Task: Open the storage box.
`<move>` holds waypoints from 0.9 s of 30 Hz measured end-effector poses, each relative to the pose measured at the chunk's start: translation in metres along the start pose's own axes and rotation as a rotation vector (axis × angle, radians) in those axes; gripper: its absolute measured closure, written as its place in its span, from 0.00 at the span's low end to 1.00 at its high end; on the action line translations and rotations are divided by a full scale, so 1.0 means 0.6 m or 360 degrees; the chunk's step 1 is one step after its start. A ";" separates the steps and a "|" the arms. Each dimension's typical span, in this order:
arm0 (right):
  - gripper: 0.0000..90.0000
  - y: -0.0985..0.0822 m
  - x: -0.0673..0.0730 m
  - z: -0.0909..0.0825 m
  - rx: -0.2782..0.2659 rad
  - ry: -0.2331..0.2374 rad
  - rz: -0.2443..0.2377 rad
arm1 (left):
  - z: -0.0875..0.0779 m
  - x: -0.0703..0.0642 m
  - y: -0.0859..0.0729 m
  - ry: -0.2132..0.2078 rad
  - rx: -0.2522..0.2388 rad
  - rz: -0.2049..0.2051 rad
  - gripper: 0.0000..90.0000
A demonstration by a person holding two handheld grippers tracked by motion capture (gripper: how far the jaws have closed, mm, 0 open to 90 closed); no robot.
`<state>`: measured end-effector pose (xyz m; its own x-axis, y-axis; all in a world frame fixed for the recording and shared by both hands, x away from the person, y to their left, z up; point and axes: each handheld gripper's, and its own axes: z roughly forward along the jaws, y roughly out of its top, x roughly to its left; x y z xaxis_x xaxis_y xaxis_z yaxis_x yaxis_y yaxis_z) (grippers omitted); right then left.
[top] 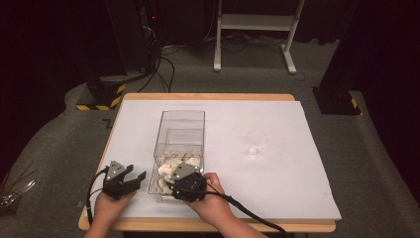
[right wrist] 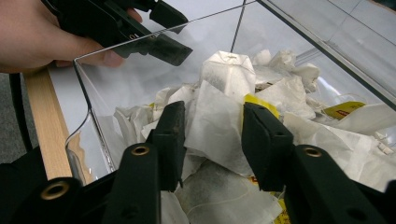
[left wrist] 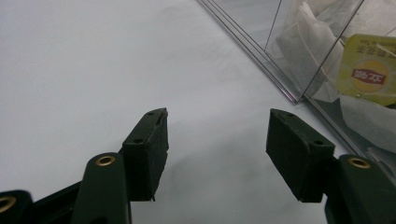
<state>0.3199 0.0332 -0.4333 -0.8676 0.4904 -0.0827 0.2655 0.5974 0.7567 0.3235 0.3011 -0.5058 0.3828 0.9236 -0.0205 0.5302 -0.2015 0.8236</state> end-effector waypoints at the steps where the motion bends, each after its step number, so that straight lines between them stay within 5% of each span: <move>1: 0.69 0.000 0.000 0.000 0.0004 0.0001 0.0003 | 0.000 0.000 0.000 -0.0001 0.0001 -0.0001 0.44; 17: 0.97 0.003 -0.006 -0.005 0.0040 0.0086 0.0080 | 0.000 -0.001 0.000 0.0003 0.0001 0.0012 0.44; 27: 1.00 0.006 -0.004 -0.016 -0.0001 0.0076 0.0070 | -0.001 -0.001 -0.001 -0.0003 -0.0008 0.0011 0.43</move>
<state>0.3189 0.0281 -0.4245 -0.8740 0.4855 -0.0184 0.3035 0.5753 0.7595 0.3227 0.3010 -0.5057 0.3880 0.9215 -0.0156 0.5236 -0.2065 0.8266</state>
